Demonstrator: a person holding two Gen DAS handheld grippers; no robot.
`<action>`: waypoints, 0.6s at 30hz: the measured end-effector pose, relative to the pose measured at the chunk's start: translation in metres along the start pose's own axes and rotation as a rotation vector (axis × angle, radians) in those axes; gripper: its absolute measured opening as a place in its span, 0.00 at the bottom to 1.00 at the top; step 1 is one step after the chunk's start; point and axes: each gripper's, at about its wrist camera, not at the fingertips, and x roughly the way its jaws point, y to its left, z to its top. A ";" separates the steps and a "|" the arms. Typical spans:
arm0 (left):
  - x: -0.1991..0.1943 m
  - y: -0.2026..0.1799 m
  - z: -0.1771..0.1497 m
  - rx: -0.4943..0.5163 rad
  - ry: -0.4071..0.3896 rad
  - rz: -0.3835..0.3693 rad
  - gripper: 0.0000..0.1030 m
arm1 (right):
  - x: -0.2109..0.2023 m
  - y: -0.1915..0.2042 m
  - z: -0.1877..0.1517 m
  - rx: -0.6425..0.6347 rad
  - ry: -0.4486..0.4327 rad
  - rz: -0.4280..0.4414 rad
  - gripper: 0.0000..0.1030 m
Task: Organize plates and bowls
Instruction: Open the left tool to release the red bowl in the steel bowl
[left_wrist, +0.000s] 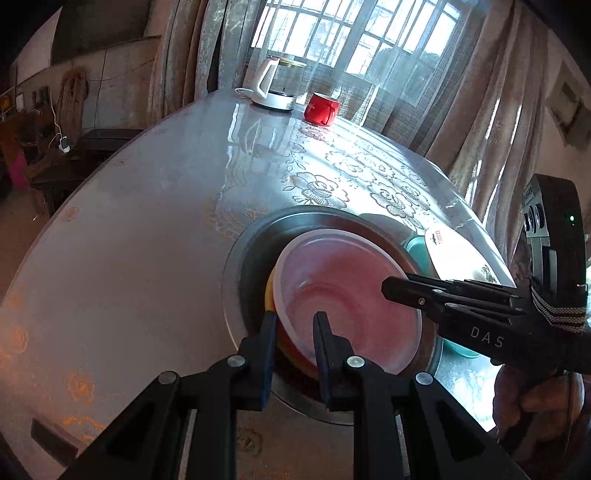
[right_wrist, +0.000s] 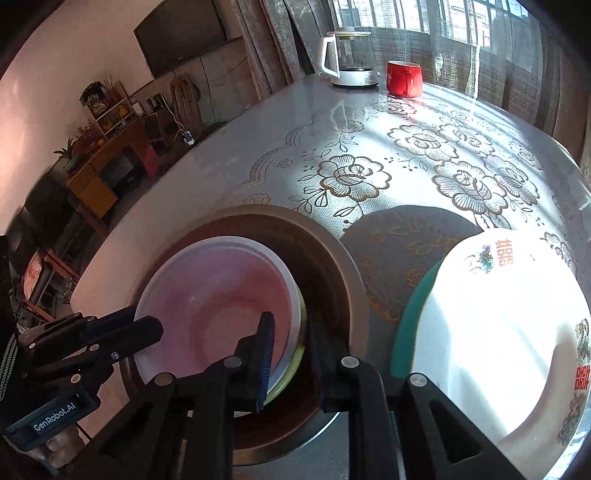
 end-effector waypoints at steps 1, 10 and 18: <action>-0.001 0.000 0.000 0.000 -0.004 0.003 0.20 | -0.003 0.000 -0.001 0.002 -0.009 -0.005 0.21; -0.004 -0.003 -0.003 0.022 -0.033 0.040 0.20 | -0.015 -0.005 -0.010 0.020 -0.071 -0.023 0.18; -0.001 -0.006 -0.003 0.034 -0.032 0.058 0.20 | -0.013 -0.003 -0.015 0.035 -0.084 -0.009 0.12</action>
